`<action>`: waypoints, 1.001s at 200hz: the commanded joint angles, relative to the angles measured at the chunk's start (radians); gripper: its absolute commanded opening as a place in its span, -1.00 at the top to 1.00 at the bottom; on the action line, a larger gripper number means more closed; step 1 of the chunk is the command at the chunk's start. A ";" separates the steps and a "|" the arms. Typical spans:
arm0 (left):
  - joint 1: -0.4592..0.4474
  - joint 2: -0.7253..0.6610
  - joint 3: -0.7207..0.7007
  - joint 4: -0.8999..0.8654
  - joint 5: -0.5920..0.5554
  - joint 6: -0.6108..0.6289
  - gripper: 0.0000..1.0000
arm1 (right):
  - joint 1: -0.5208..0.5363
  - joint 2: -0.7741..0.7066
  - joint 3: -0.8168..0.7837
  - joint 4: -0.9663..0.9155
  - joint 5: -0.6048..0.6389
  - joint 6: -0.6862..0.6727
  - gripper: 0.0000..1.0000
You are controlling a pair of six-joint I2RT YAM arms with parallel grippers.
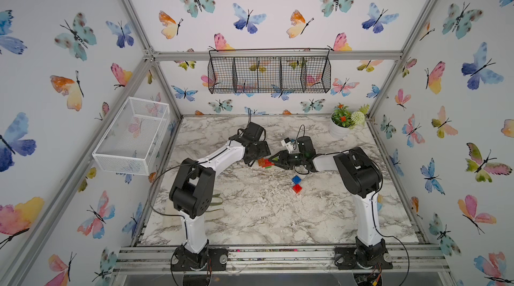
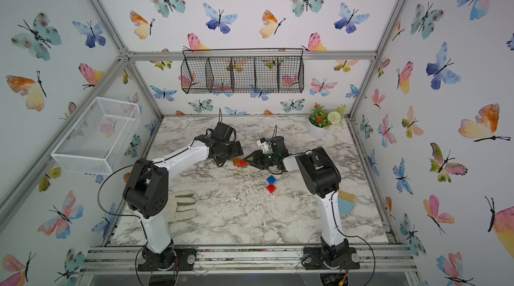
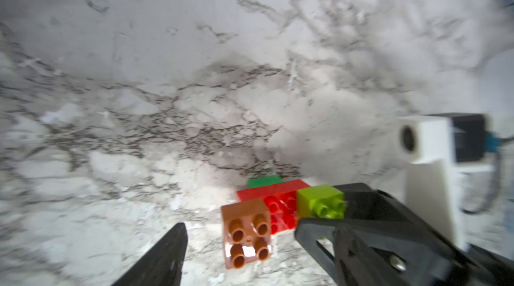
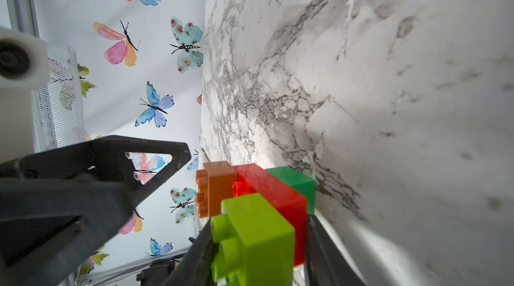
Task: Assemble the letter v with lego
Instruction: Adjust the lego brick at the center of the board.
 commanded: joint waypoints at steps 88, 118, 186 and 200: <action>0.106 -0.056 -0.790 1.547 0.393 -0.514 -0.99 | -0.003 0.002 -0.039 -0.056 0.075 -0.008 0.65; 0.104 0.050 -0.794 1.666 0.411 -0.555 -0.96 | -0.004 -0.001 -0.040 -0.059 0.078 -0.008 0.66; 0.101 0.153 -0.734 1.639 0.432 -0.564 -0.67 | -0.004 0.024 -0.018 -0.058 0.070 -0.007 0.66; 0.100 0.166 -0.722 1.616 0.433 -0.561 -0.67 | -0.004 0.026 -0.015 -0.061 0.069 -0.008 0.66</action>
